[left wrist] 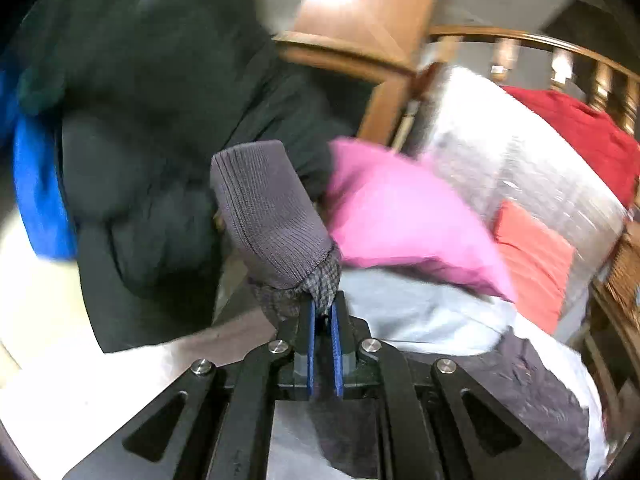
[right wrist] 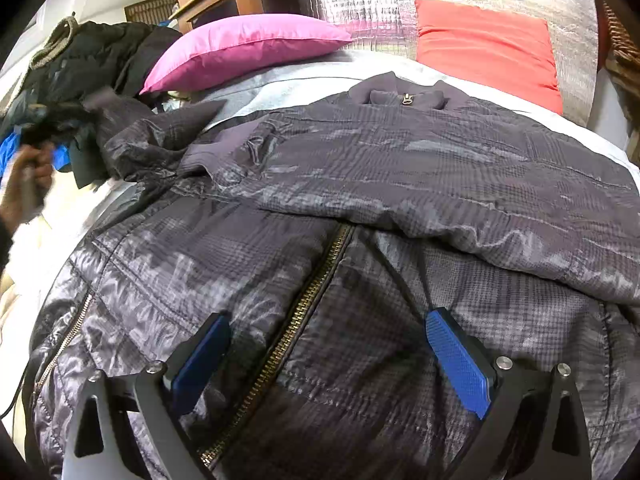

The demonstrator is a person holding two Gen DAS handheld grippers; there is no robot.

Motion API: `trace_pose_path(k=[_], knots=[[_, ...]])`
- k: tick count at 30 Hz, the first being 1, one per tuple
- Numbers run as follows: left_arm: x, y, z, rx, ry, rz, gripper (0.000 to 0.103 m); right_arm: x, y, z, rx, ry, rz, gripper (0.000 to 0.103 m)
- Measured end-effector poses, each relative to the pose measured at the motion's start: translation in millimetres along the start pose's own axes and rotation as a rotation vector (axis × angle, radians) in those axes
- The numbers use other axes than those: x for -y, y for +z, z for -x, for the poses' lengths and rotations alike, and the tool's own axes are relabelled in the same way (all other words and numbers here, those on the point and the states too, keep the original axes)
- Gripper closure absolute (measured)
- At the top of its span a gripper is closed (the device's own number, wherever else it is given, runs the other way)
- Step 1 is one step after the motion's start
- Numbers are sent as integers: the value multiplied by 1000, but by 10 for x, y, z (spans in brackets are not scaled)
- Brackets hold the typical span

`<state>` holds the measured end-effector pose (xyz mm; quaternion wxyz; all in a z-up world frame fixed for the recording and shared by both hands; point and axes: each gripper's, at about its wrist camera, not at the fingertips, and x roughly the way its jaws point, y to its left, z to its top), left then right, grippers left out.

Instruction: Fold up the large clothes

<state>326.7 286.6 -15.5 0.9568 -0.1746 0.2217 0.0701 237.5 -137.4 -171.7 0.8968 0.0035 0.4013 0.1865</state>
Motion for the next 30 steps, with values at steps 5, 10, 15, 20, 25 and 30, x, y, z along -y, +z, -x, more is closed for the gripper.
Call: trace_pose_path(k=[5,10,15,20,25,30], knots=[[1133,97,487,64,-111,-202,96,18,2,24,4,18,-14,2],[2310,-51,747,50,-289,-311,96,77,14,47,16,56,-47,2],[3361,-632,488,-198,-440,-369,29,220,34,108,37,149,-128,2],[3224,-1021,543,-340,-402,-322,27,533,-22,433,62,271,-337,3],[2327,-1010,612,-168,-97,-266,23,933,-138,879,144,347,-535,3],[1614,-1288,327,-196,176,-174,23,1230,180,1017,208,413,-689,3]])
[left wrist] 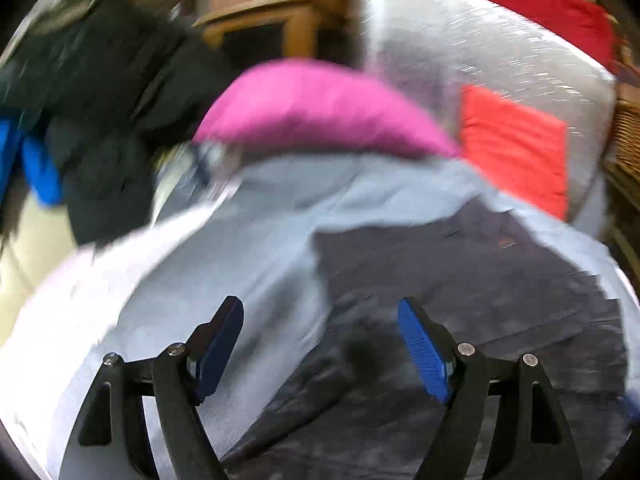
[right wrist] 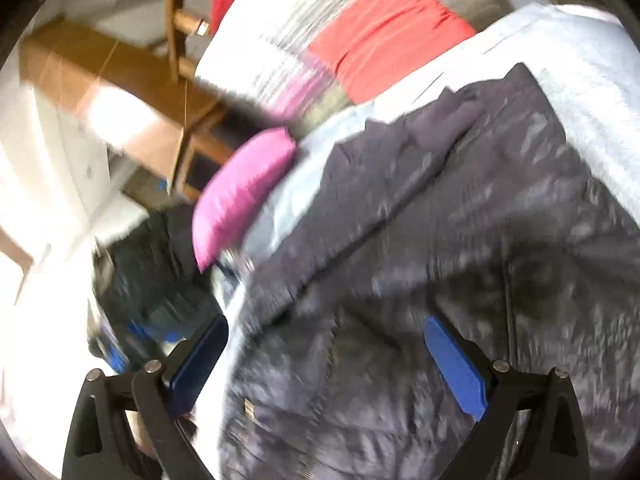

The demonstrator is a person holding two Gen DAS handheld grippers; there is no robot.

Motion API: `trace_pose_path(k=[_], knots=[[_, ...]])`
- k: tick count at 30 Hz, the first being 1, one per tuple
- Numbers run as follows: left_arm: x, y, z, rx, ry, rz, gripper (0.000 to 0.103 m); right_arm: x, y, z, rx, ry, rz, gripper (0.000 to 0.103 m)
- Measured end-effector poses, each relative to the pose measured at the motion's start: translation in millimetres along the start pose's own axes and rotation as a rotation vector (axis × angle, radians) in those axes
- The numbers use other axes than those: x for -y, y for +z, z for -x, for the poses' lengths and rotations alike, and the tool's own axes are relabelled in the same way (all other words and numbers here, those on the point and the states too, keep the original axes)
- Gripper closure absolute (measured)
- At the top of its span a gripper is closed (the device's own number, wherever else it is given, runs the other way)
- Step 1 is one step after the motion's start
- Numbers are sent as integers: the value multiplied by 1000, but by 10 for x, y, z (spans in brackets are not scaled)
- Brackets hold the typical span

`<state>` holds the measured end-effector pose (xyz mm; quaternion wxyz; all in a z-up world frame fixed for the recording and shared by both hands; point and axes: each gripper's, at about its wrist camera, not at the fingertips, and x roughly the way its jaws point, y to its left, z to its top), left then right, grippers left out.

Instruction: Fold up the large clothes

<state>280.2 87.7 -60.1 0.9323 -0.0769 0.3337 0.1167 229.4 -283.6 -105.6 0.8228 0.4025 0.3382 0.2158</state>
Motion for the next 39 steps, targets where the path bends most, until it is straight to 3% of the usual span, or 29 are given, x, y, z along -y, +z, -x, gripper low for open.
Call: trace_pose_path(k=[3,6,10,13,15,16,17,18,19,22,23,27,28,29,30,32,35,37,39], knots=[[-103,-152,-179,-49,-6,64,23,19,338,-92,31,-16,-39,3],[-165,-348,-274,-74,-34,98,23,235,649,-364,29,-85,-132,3],[-315,-341,-246,-80,-95,157,23,523,895,-717,12,-155,-239,3],[-447,-441,-204,-96,-180,245,23,545,974,-885,16,-224,-214,3],[-466,-456,-206,-134,-287,328,23,548,986,-943,20,-251,-194,5],[-465,-466,-211,-154,-335,365,23,539,990,-983,15,-277,-183,14],[-442,-463,-248,-189,-401,412,23,544,998,-1017,1,-292,-182,37],[-423,-458,-295,-217,-439,447,23,539,1004,-1042,-12,-327,-177,49],[-407,-446,-344,-242,-464,485,23,533,1023,-1051,-20,-346,-161,71],[-351,-366,-557,-281,-475,562,23,250,1050,-969,-5,-355,-39,78],[-341,-350,-642,-305,-467,585,27,97,1066,-905,7,-347,6,80],[-363,-300,-753,-336,-384,597,60,-519,971,-434,86,-285,162,82],[-383,-296,-747,-326,-389,595,65,-606,895,-344,99,-286,194,83],[-396,-285,-743,-316,-389,582,76,-654,829,-309,110,-300,221,83],[-408,-283,-762,-323,-375,571,79,-631,727,-303,119,-340,240,83],[-415,-279,-808,-345,-369,565,79,-347,607,-402,86,-410,202,83],[-405,-226,-775,-338,-341,520,76,257,397,-590,-1,-447,58,83],[-448,-208,-743,-337,-321,529,63,414,279,-631,-27,-418,39,83],[-509,-204,-635,-317,-315,572,36,426,261,-610,-10,-389,36,82]])
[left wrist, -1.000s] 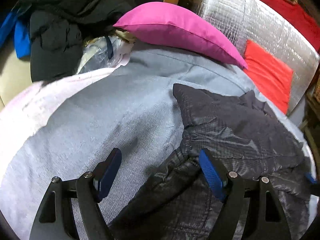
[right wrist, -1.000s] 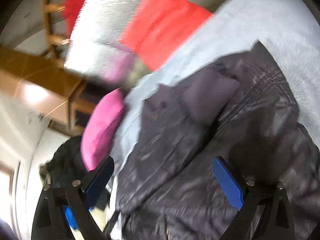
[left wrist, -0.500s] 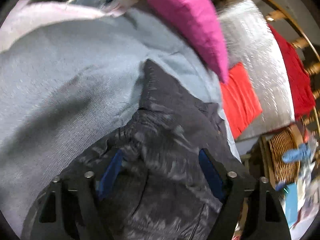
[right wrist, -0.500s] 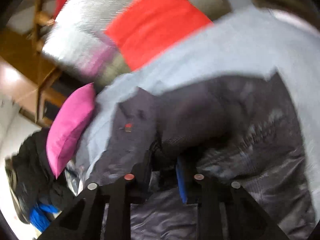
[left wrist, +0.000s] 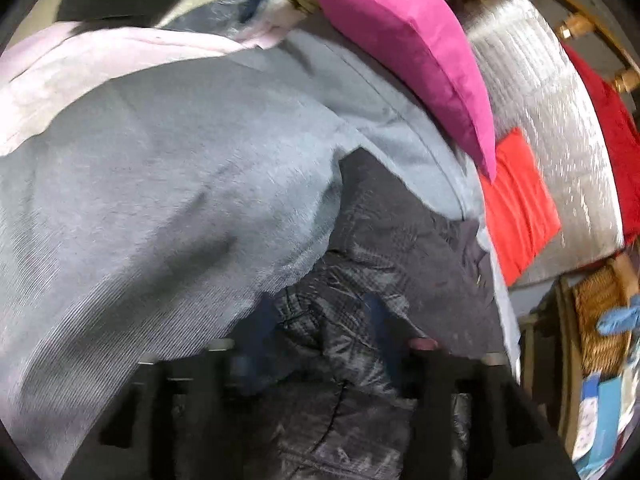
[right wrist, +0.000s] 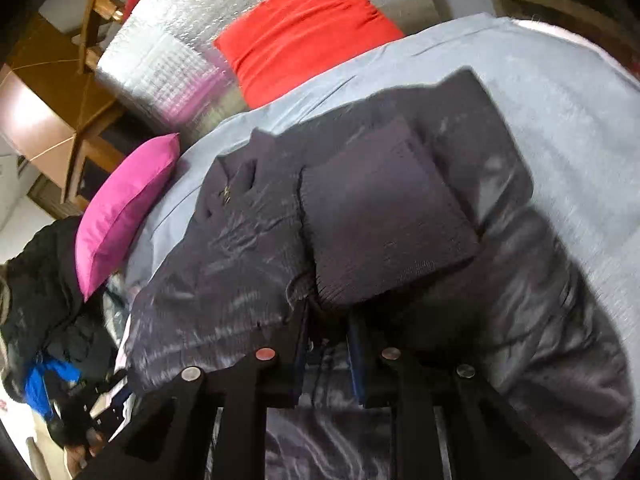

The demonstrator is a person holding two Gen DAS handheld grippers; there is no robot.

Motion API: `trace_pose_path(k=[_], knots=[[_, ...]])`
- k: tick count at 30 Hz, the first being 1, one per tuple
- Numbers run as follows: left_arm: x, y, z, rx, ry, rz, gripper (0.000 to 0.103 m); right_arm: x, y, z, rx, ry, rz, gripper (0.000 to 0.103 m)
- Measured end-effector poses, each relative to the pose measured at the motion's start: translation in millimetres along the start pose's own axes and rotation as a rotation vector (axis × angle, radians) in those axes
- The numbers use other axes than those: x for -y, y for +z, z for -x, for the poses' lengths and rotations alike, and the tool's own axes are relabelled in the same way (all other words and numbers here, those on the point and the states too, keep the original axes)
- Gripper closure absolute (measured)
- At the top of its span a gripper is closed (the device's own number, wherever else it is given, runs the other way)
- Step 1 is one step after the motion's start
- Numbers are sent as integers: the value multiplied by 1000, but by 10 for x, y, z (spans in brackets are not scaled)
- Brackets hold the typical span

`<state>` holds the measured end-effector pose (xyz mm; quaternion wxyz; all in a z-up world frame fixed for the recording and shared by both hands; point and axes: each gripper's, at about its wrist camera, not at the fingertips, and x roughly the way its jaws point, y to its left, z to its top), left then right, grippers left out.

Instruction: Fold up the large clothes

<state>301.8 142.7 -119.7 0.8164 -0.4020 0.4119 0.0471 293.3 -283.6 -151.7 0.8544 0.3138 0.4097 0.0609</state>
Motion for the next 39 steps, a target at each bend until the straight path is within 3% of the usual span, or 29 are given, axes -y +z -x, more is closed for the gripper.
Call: trace_pose_path(k=[3,5,7,8,9,10,11,14,16,17,19,20,21,22,23,24,26,30,35,39], knots=[[74,-81,117,21,-51,-7,26,78,58,48,0,49,-47,77],[195,-142,94,30,-53,-46,19,122,76,75,5,101,-80,53],[291,-155,-16,24,-24,-92,19,126,75,115,17,151,-112,33],[325,-151,-99,9,-1,-105,28,124,77,136,19,152,-120,32],[338,-145,-199,-18,27,-118,75,115,85,123,15,150,-130,33],[325,-139,-259,-38,106,-138,88,91,110,87,7,145,-141,45],[303,-121,-282,-35,129,-139,89,66,159,80,-7,112,-142,87],[299,-72,-162,-5,81,-167,90,-138,250,319,48,87,-41,88],[324,-87,-147,7,92,-222,91,-349,203,562,100,66,88,88],[313,-101,-198,-4,102,-238,90,-352,125,593,106,36,118,88],[311,-118,-325,-38,139,-262,84,-168,-26,337,33,-57,103,88],[320,-120,-317,-28,137,-276,82,2,-83,168,-31,-69,56,87],[344,-120,-279,-23,134,-297,75,164,-135,64,-61,-16,-10,85],[361,-116,-243,-30,132,-318,67,227,-149,94,-34,26,-35,82],[370,-103,-186,-41,135,-338,43,235,-139,148,-14,45,-41,77],[362,-79,-95,-34,135,-349,30,214,-117,193,-9,46,-30,72],[286,3,148,38,119,-347,30,153,-81,319,1,87,-1,31],[165,278,385,109,62,-289,29,135,-74,638,28,109,28,30],[427,619,-135,43,58,-370,29,239,245,914,102,93,59,30],[556,760,-522,-45,47,-419,29,222,633,515,10,59,103,30]])
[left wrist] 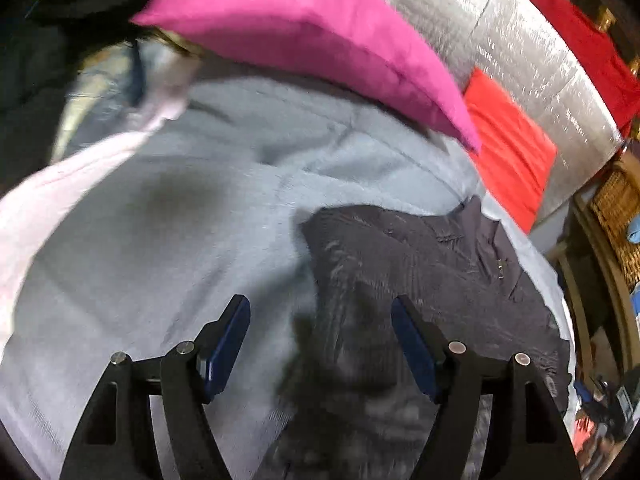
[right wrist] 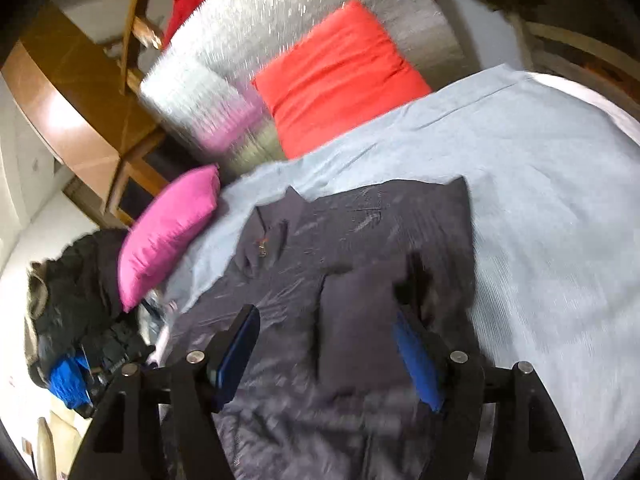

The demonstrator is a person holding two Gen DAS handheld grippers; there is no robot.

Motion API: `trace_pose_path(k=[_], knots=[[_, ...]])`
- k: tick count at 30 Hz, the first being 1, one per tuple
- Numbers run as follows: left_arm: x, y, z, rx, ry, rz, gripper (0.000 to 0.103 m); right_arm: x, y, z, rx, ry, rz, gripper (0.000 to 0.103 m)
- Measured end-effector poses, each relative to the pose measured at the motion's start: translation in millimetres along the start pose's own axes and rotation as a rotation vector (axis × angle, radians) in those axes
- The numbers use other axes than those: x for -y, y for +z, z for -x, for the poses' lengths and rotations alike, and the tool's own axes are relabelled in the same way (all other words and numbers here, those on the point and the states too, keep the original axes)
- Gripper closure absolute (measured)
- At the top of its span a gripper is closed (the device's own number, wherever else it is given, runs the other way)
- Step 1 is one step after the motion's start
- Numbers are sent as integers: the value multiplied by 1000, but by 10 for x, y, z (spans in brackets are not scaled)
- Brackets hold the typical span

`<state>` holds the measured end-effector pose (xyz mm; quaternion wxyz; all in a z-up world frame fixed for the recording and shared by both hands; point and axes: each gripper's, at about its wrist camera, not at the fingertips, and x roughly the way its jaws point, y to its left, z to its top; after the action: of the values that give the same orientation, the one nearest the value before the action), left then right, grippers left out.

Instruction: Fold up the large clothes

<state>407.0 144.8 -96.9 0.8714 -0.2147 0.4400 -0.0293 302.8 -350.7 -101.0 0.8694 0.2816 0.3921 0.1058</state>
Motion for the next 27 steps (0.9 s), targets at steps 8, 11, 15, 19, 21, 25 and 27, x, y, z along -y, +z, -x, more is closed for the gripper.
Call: trace_pose_path(k=[8,11,15,19,21,25,27], knots=[[147,59,-474,-116,-32,-47,79,4,-55,-561,-154,-189,137,77],[374,65,-357,-47,10,-125,90,-91,-56,-419,-107,-229,204,88],[476,-43,-440,-24,38,-206,89,-167,-122,-303,-66,-301,287,88],[371,-88,-502,-16,62,-166,73,-26,-267,-487,-89,-314,264,87],[287,-29,-420,-28,76,-99,53,7,-241,-462,-96,-300,229,85],[178,5,64,89,69,-40,53,-8,-197,-162,-37,-315,229,67],[198,-66,365,161,59,-52,53,-116,-212,70,36,-311,221,56]])
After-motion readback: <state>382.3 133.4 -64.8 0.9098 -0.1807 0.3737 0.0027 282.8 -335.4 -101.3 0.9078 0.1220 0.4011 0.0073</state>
